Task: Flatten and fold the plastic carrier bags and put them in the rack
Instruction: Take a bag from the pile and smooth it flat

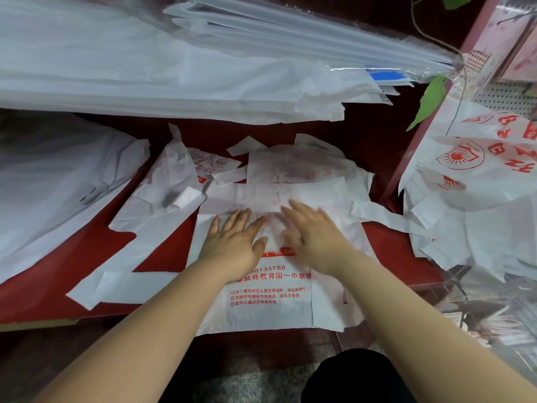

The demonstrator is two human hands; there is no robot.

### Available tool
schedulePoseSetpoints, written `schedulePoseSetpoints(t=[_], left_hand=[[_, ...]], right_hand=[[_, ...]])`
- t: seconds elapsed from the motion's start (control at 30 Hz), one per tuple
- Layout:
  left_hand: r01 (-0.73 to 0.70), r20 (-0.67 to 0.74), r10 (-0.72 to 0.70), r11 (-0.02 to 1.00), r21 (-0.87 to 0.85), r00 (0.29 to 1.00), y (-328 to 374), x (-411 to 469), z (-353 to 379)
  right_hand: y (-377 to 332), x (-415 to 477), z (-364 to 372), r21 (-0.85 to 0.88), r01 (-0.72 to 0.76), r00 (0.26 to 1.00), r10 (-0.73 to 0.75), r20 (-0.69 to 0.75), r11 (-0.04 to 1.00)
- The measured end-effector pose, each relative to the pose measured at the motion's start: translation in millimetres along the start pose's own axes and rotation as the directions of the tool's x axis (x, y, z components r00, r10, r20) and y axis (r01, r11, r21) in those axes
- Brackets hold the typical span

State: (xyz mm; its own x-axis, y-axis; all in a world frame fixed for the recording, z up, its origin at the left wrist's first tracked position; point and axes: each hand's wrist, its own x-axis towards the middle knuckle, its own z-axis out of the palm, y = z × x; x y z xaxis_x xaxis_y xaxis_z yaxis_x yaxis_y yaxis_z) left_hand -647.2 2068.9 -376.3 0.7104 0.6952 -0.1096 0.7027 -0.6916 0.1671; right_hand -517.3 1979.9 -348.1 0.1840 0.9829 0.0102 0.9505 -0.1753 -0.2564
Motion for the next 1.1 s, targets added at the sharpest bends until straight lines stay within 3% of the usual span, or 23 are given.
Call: schedulePoseSetpoints(t=[0.1,0.23,0.37,0.47,0.57,0.7,0.77,0.93,1.1], left_hand=[[0.0,0.006,0.0,1.0,0.006,1.0,0.3,-0.3,-1.4],[-0.002,0.002,0.002,1.0,-0.006,1.0,0.1,0.1,-1.5],[-0.003,0.006,0.003,1.0,-0.026,1.0,-1.2,0.8,-0.8],[0.001,0.001,-0.001,1.0,-0.014,1.0,-1.2,1.7,0.0],[0.008,0.004,-0.008,1.0,-0.009,1.0,-1.0,0.8,-0.2],[0.002,-0.012,-0.003,0.998,-0.056,1.0,-0.4,0.9,-2.1],[-0.005,-0.026,0.002,0.993,-0.116,1.0,-0.9,0.0,-5.2],[-0.138,-0.038,0.136,0.987,-0.086,0.99,14.7,-0.5,-13.5],[-0.148,0.092,0.15,0.989,-0.029,0.984,27.7,4.4,-2.5]], right_hand=[[-19.0,11.5,13.9,-0.027,0.014,0.992,-0.011,0.128,1.0],[-0.4,7.9,17.6,-0.025,-0.045,0.991,0.048,0.124,0.999],[34.9,-1.2,10.3,-0.13,-0.081,0.985,0.099,0.138,0.988],[61.0,-2.9,1.0,-0.247,-0.106,0.985,0.136,0.108,0.963],[76.1,-3.7,-4.5,-0.309,-0.111,0.993,0.114,-0.01,0.944],[71.3,-13.3,-7.2,0.016,-0.051,0.96,0.053,-0.273,0.999],[66.5,-24.7,-10.6,0.165,-0.029,0.961,0.073,-0.268,0.986],[61.5,-42.7,-8.4,0.119,0.042,0.993,-0.029,-0.116,0.992],[49.5,-37.2,-5.1,0.069,0.09,0.993,-0.085,-0.082,0.994]])
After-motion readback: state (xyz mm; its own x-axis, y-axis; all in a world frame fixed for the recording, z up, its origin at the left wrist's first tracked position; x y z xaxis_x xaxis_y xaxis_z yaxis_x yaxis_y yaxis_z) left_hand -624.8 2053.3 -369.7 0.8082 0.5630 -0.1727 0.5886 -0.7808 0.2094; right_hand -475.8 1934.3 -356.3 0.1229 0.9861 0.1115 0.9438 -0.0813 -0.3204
